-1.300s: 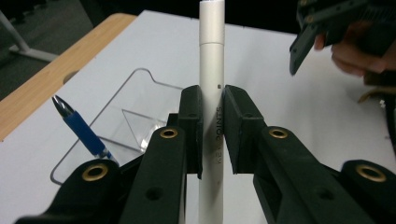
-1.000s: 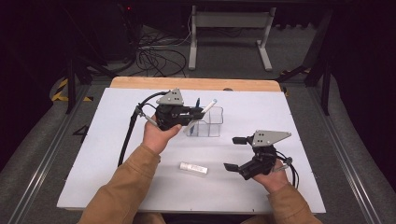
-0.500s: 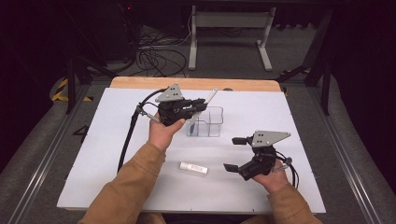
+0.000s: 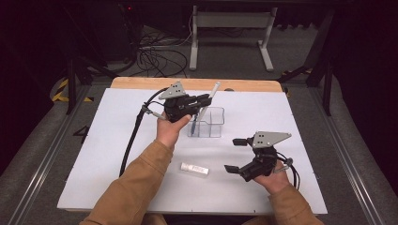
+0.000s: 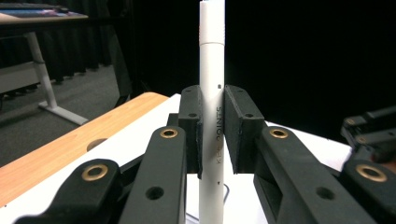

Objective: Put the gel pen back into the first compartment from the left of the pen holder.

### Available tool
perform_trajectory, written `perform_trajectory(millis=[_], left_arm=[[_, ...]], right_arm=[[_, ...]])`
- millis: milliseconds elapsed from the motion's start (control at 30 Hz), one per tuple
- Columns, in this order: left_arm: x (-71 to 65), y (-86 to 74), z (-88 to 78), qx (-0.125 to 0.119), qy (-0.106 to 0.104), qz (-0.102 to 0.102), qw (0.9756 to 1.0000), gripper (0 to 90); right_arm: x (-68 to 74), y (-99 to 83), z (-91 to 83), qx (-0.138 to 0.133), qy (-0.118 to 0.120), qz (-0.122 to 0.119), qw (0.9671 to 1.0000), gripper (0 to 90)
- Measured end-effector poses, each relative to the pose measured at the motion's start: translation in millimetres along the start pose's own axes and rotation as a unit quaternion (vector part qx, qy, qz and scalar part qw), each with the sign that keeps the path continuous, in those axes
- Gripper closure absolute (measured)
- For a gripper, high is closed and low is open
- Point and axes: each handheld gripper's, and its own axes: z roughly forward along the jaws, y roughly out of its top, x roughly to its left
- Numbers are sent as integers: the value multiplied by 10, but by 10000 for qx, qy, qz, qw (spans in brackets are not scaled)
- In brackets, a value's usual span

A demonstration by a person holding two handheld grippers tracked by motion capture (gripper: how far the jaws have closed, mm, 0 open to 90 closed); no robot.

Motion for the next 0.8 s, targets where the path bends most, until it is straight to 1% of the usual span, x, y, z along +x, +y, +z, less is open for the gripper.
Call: perform_trajectory(millis=[67, 200, 267, 333, 400, 500, 800], left_arm=[[5, -6, 43, 17, 76, -6, 10000, 783], [31, -35, 126, -106, 119, -238, 9996, 783], [54, -53, 160, -139, 145, -310, 9993, 783], [68, -67, 194, -133, 131, -334, 9993, 783], [65, -71, 221, -89, 146, -287, 9994, 783], [57, -71, 249, -89, 148, -225, 9996, 783], [88, -101, 274, -25, 210, -239, 9995, 783]], right_arm=[[-2, -2, 3, 2, 4, 6, 10000, 31], [-4, -5, 12, 13, 22, 13, 10000, 31], [-3, -5, 13, 16, 28, 11, 10000, 31], [-2, -5, 11, 13, 32, 5, 10000, 31], [-5, -6, 5, 5, 31, 7, 10000, 31], [-9, -8, -2, -2, 32, 10, 10000, 31], [-1, -3, 5, 6, 50, -5, 10000, 31]])
